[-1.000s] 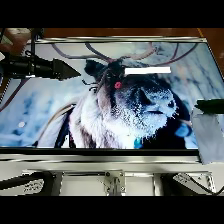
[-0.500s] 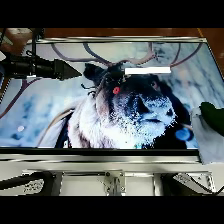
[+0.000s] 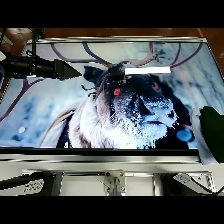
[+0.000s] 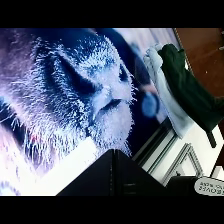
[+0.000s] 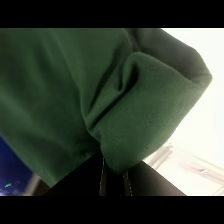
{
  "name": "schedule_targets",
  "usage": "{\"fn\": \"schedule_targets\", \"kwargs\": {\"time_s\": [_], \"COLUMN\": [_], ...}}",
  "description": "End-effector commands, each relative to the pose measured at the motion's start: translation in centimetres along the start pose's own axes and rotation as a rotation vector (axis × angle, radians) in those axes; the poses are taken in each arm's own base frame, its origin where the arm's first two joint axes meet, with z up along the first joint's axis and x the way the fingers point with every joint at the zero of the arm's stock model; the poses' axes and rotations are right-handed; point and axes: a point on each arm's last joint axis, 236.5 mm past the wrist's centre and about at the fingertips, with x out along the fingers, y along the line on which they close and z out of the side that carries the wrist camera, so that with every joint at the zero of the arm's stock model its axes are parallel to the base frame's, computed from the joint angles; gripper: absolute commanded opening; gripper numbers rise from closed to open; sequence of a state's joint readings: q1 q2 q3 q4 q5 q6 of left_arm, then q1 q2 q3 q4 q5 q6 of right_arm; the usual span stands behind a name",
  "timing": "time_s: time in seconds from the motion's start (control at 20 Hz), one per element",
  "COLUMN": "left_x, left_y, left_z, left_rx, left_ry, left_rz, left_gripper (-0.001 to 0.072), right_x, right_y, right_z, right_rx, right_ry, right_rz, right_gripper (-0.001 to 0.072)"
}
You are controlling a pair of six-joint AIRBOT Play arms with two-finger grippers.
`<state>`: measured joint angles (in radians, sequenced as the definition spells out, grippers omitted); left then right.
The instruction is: Fold the shirts.
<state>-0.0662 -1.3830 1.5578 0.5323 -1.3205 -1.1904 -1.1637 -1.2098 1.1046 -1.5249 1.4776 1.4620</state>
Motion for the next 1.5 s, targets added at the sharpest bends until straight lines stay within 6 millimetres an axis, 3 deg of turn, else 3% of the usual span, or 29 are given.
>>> {"fn": "schedule_targets", "kwargs": {"time_s": [0.0, 0.05, 0.1, 0.2, 0.3, 0.4, 0.45, 0.55, 0.6, 0.65, 0.75, 0.8, 0.85, 0.9, 1.05, 1.2, 1.45], "left_x": [0.0, 0.0, 0.0, 0.0, 0.0, -0.1, -0.1, -0.2, -0.8, -1.6, -2.8, -2.2, -1.3, -0.7, 0.0, 0.0, 0.0], "left_y": [0.0, 0.0, 0.0, 0.2, 0.5, 1.1, 2.1, 6.5, 9.8, 12.6, 15.7, 15.7, 15.3, 14.8, 14.3, 14.4, 14.4], "left_z": [0.0, 0.0, 0.1, 0.6, 1.3, 2.0, 2.1, 1.0, -0.8, -2.6, -7.1, -8.6, -9.3, -9.5, -9.4, -9.3, -9.3], "left_rx": [0.001, 0.001, 0.001, 0.001, 0.001, 0.006, 0.006, -0.015, -0.025, -0.041, -0.069, -0.075, -0.086, -0.094, -0.058, -0.043, -0.044], "left_ry": [0.0, -0.002, -0.005, -0.026, -0.057, -0.086, -0.089, -0.045, 0.027, 0.106, 0.311, 0.38, 0.41, 0.415, 0.415, 0.421, 0.421], "left_rz": [0.0, 0.0, 0.002, 0.01, 0.023, 0.05, 0.096, 0.302, 0.469, 0.612, 0.795, 0.796, 0.771, 0.748, 0.719, 0.717, 0.716], "left_gripper": [0.004, 0.004, 0.004, 0.004, 0.004, 0.0039, 0.0039, 0.0038, 0.0038, 0.0038, 0.0042, 0.0157, 0.0604, 0.0685, 0.0683, 0.0683, 0.0684], "right_x": [1.3, 1.3, 1.3, 1.1, -0.9, -5.9, -9.5, -15.7, -17.2, -17.3, -14.0, -11.7, -9.7, -8.6, -7.6, -7.5, -7.8], "right_y": [-1.9, -1.7, -1.3, -0.5, 1.1, 4.9, 7.6, 13.5, 16.4, 19.6, 25.7, 27.5, 28.9, 30.1, 32.7, 33.9, 35.0], "right_z": [1.4, 2.1, 2.5, 3.1, 4.8, 8.2, 10.1, 11.8, 11.2, 9.7, 4.2, 1.2, -1.5, -3.4, -6.4, -8.3, -9.6], "right_rx": [-0.01, -0.008, -0.005, -0.001, 0.001, -0.022, -0.037, -0.104, -0.163, -0.246, -0.495, -0.601, -0.664, -0.707, -0.775, -0.829, -0.847], "right_ry": [-0.066, -0.092, -0.113, -0.137, -0.202, -0.352, -0.464, -0.632, -0.658, -0.637, -0.479, -0.382, -0.287, -0.222, -0.164, -0.143, -0.123], "right_rz": [-0.079, -0.067, -0.054, -0.019, 0.048, 0.201, 0.315, 0.495, 0.538, 0.559, 0.5, 0.44, 0.401, 0.394, 0.401, 0.412, 0.452], "right_gripper": [0.0119, 0.0308, 0.0608, 0.0638, 0.0637, 0.0635, 0.0633, 0.0557, 0.0558, 0.0558, 0.0561, 0.067, 0.0698, 0.0698, 0.0695, 0.0694, 0.0694]}}
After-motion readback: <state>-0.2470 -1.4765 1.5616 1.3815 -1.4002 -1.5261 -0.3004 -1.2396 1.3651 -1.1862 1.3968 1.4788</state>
